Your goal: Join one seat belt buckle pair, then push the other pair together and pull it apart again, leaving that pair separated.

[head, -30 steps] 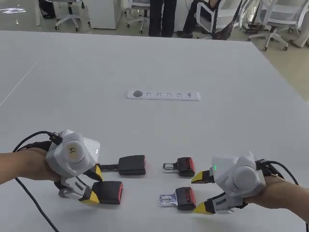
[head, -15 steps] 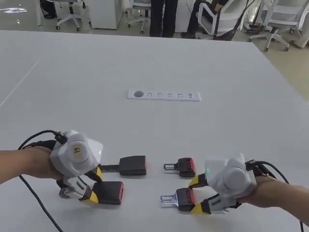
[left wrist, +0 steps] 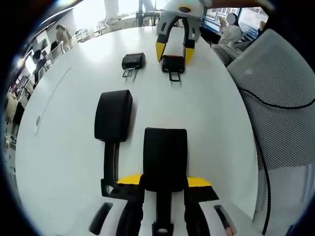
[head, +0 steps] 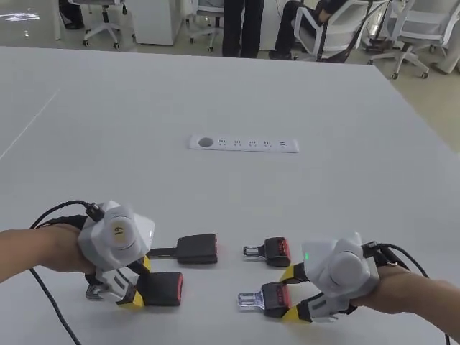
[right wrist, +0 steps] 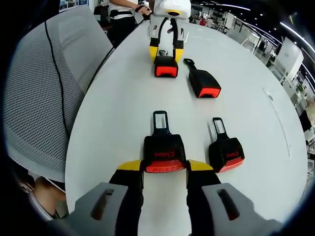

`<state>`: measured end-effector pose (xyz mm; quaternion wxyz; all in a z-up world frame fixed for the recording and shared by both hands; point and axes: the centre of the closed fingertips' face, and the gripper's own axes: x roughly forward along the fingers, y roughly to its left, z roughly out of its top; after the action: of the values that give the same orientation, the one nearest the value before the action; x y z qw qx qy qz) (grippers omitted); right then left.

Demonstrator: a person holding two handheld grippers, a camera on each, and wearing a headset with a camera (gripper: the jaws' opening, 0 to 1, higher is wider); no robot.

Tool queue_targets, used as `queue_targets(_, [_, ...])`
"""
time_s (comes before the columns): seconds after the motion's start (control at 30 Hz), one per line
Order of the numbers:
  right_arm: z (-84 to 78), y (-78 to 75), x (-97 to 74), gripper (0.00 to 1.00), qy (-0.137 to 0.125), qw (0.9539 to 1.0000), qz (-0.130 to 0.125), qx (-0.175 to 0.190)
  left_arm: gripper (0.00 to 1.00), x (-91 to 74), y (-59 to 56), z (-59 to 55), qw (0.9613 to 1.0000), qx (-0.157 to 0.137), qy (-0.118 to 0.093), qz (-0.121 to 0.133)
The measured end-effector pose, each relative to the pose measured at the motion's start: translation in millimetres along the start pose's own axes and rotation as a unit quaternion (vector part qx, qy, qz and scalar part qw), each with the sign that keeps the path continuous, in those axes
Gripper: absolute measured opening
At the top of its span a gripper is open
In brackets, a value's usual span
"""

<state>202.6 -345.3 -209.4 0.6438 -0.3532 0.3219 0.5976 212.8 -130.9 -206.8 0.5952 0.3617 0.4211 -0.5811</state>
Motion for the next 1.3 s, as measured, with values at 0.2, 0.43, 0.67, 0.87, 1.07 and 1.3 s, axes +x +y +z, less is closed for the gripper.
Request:
queue_targets(0.2, [-0.6,0.0,-0.3,0.32,-0.001,1.0,0.001,0.003,0.32,0.1,-1.9,1.2,1.0,0.01,0.001,-0.003])
queue_targets(0.43, [-0.4,-0.4,-0.1,0.31,-0.001,1.0,0.001,0.004,0.31,0.5,-2.2,1.6,1.0,0.004,-0.006,-0.002])
queue_targets(0.67, [2.1,-1.9,-0.3,0.31,0.0,0.9998,-0.003,0.018,0.31,0.7,-2.2,1.3,0.9999,0.015,0.003,-0.005])
queue_targets(0.87, [6.4,-4.2,2.0,0.31,0.001,0.9998,-0.002,0.018,0.31,1.4,-1.5,0.1,0.9999,0.015,0.007,-0.005])
queue_targets(1.07, [13.1,-3.8,5.8,0.31,-0.001,0.9998,-0.001,0.018,0.31,1.0,-2.8,1.5,0.9999,0.01,0.01,-0.004])
queue_targets(1.3, [22.4,-4.6,10.6,0.31,-0.003,0.9999,-0.002,0.016,0.31,2.3,-1.7,0.3,0.9997,0.01,0.02,-0.007])
